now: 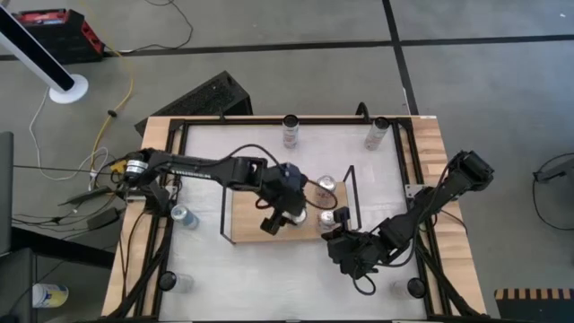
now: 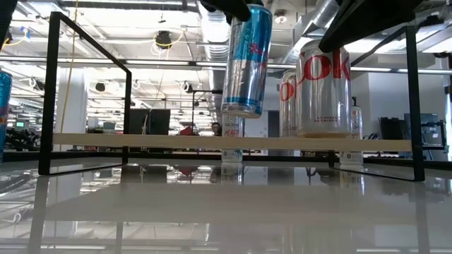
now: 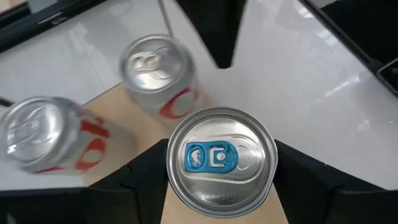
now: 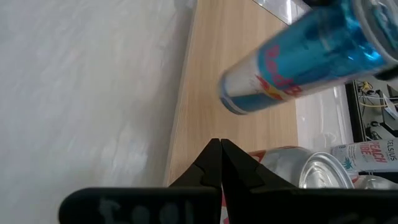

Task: Place canned beverage on shelf
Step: Put the bottom blue soda can on the shelf

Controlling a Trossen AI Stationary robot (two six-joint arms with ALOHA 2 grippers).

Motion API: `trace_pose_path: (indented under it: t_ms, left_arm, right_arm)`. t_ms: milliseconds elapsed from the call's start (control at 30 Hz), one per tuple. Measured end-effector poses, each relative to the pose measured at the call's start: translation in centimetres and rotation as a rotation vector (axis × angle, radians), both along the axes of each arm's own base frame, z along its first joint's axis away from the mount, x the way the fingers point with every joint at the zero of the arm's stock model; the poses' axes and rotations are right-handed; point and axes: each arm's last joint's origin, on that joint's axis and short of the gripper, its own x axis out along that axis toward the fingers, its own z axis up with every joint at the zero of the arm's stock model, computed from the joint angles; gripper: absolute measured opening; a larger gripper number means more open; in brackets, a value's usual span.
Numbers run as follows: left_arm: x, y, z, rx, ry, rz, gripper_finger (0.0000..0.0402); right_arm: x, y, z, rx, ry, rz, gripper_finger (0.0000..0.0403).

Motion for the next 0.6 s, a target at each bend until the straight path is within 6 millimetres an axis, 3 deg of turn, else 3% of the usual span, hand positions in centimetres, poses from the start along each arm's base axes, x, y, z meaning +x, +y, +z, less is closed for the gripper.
trace_pose_path:
  t_ms: [233,400,600]
  left_arm:
    - [0.1,1.3,-0.1,0.015,-0.006,0.007,0.0222]
    - [0.0,2.3,-2.6,-0.037,0.009,0.037,0.0222]
    - [-0.6,2.0,-3.4,-0.044,-0.059,0.0,0.0222]
  right_arm:
    - [0.0,0.0,0.0,0.008,-0.005,-0.005,0.0024]
    - [0.0,0.0,0.0,0.014,-0.007,-0.01,0.0024]
    - [0.0,0.0,0.0,0.022,-0.007,-0.012,0.0024]
